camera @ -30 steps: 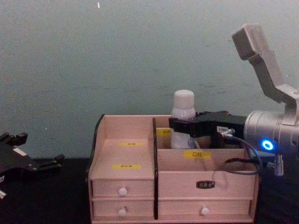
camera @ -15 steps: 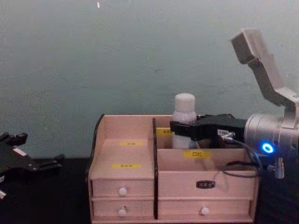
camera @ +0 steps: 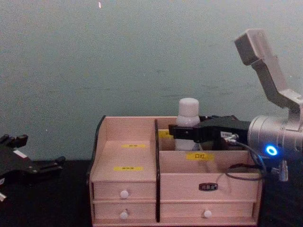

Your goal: Pick up the facial cleanser and watermelon frost from the table and place them into the tiered storage box.

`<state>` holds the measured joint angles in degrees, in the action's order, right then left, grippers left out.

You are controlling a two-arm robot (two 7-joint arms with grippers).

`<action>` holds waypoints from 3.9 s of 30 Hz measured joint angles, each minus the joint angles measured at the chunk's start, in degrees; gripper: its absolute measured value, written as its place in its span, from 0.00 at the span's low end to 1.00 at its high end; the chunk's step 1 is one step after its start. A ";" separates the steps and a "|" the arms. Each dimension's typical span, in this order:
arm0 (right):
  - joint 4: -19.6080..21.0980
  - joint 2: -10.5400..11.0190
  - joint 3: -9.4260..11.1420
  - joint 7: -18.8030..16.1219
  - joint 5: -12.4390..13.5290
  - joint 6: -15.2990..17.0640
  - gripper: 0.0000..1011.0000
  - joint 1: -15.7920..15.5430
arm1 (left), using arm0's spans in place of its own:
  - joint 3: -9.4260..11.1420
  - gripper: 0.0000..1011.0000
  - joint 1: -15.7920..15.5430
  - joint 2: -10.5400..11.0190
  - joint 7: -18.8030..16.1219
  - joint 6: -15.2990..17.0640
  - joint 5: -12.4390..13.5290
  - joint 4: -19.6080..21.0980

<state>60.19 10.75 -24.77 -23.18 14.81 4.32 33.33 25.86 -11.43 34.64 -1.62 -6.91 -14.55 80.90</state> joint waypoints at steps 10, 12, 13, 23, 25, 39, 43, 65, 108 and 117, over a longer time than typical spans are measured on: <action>0.00 0.01 0.00 -0.01 0.05 0.03 0.99 0.00 | 0.00 0.99 0.00 0.00 0.00 0.00 0.00 0.00; 0.00 0.01 0.00 0.00 0.07 0.05 0.99 0.00 | 0.00 0.99 0.00 0.00 0.00 0.00 0.00 0.00; 0.00 0.01 0.00 -0.01 0.07 0.05 0.99 0.00 | 0.00 0.99 0.00 0.00 0.00 0.00 0.00 0.00; 4.10 1.20 1.02 -0.13 0.50 0.19 0.99 -1.89 | 0.00 0.99 0.00 0.00 0.00 0.00 0.00 0.00; 5.86 1.77 1.37 -0.15 0.76 0.48 0.99 -2.67 | 0.00 0.99 0.00 0.00 0.00 0.00 0.00 0.00; 20.11 8.26 4.13 -0.93 3.82 2.63 0.99 -10.93 | 0.00 0.99 0.00 0.00 0.00 0.00 0.00 0.00; 25.04 12.00 4.77 -2.82 5.50 2.94 0.99 -14.88 | 0.00 0.99 0.00 0.00 0.00 0.00 0.00 0.00; 32.20 24.70 0.83 -8.49 6.61 6.17 0.99 -22.43 | 0.00 0.99 0.00 0.00 0.00 0.00 0.00 0.00; 34.16 26.98 -6.15 -9.46 6.88 16.38 0.99 -18.71 | 0.00 0.99 0.00 0.00 0.00 0.00 0.00 0.00; 33.63 27.12 -7.00 -9.14 6.20 17.01 0.99 -18.49 | 0.00 0.99 0.00 0.00 0.00 0.00 0.00 0.00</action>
<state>93.82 37.87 -31.77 -32.32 21.00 21.32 14.84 25.86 -11.43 34.65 -1.62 -6.91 -14.55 80.90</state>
